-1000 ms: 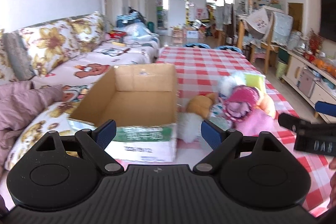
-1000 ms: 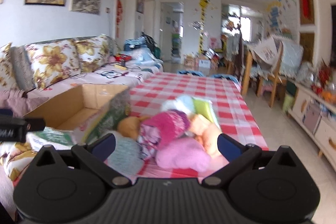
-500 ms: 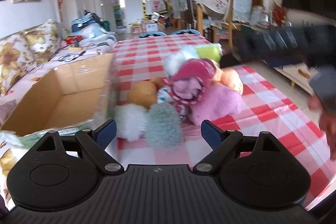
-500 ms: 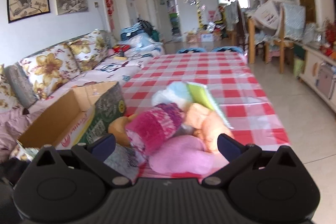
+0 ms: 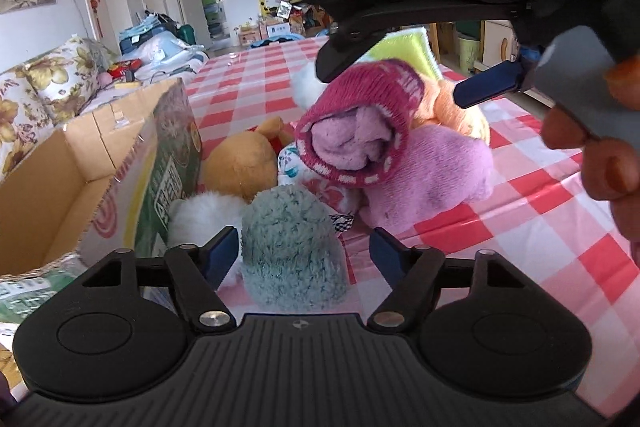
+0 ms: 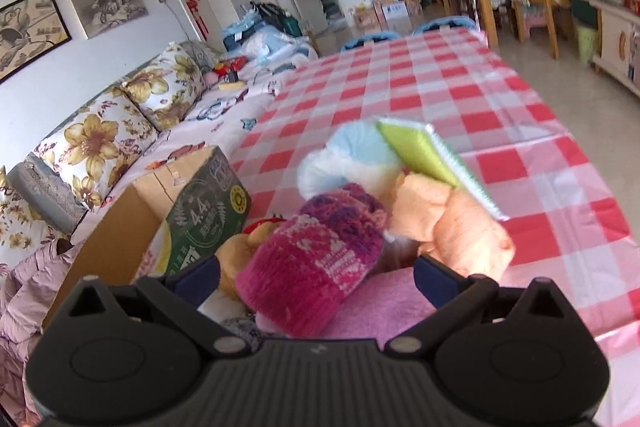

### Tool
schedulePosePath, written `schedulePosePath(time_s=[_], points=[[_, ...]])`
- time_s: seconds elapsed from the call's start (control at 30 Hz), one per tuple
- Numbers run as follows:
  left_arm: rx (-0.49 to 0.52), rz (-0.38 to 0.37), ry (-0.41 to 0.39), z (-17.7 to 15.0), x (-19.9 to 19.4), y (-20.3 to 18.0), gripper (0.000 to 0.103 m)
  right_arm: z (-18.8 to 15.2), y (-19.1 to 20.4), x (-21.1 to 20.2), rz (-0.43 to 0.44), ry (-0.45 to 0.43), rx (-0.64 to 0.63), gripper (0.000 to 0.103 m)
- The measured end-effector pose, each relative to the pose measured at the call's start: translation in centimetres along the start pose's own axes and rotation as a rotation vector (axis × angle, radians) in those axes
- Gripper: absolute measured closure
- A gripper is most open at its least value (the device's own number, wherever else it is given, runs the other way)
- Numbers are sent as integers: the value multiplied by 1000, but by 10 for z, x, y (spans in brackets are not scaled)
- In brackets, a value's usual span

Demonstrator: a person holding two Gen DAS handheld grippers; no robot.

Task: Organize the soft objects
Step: 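Grasp the pink knit hat with the right tool while the left tool grasps the teal knit hat, then carry both hats into the cardboard box and open both tools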

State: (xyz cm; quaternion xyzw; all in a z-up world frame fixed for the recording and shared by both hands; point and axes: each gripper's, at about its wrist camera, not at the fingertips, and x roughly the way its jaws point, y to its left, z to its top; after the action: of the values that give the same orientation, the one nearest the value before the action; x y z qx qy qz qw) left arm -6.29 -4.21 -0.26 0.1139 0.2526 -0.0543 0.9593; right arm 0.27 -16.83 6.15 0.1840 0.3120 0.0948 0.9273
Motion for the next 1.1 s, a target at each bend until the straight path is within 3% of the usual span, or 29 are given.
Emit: schedulePosePath(time_s=[0.13,0.2,0.27,0.57,1.1], points=[[-17,-23,20,-2,3,9,37,3,6,14,-9,31,-11,1],[-28,-25,26,-1,2,14,43,4,8,21,-14,49,-18,5],[-54,-41,33,0,-2,22,44,5,11,27,-28,60,-37,17],[-111,-92,45,5,-25,34,47,7,9,27,-28,63,-22,34],[-213,-124,-117,25,-90,58,47,27,23,-22,5,-132,2,38]])
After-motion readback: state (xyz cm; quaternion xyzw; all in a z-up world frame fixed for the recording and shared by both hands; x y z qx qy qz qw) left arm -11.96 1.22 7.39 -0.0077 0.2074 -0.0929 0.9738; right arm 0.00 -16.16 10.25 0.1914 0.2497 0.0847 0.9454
